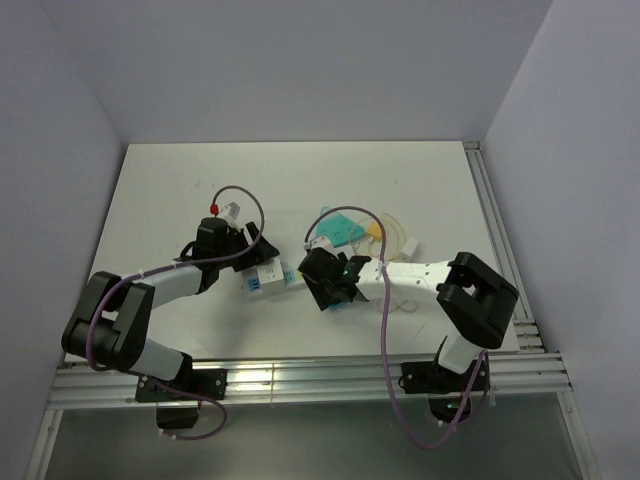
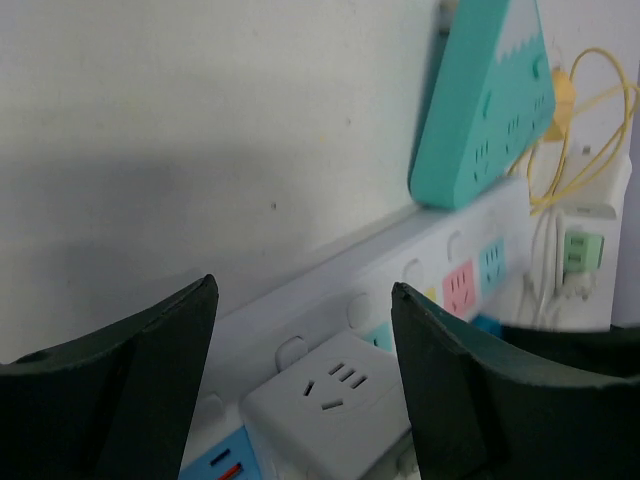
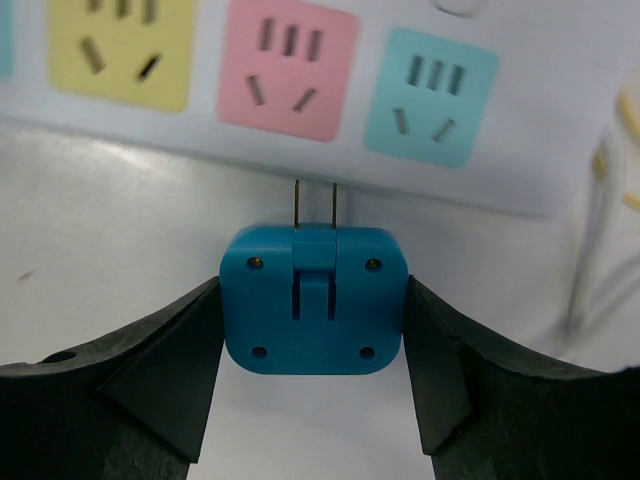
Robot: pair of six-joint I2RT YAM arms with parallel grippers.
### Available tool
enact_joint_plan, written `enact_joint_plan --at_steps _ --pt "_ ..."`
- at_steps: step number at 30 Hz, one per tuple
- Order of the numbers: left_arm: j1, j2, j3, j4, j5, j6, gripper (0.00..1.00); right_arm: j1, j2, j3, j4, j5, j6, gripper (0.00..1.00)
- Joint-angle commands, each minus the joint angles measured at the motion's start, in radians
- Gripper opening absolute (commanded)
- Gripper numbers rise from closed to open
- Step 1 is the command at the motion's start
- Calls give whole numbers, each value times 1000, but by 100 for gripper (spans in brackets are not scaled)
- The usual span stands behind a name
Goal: Insert the plug
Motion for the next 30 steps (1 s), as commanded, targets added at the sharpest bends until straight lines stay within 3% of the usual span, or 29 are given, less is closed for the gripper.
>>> enact_joint_plan --at_steps 1,6,11,14,21,30 --pt "-13 -80 -87 -15 52 -4 75 -85 19 76 14 63 -98 51" --pt "-101 -224 -188 -38 17 -93 75 -137 45 124 17 8 -120 50" --pt "-124 -382 -162 -183 -97 -77 77 -107 -42 17 115 -131 -123 52" --pt "-113 -367 -93 -256 -111 -23 78 -52 -103 -58 173 -161 -125 53" --pt "-44 -259 -6 -240 -25 20 78 63 -234 -189 250 -207 -80 55" --pt "-44 -222 -62 -154 17 -15 76 192 -229 -203 324 -205 -105 56"
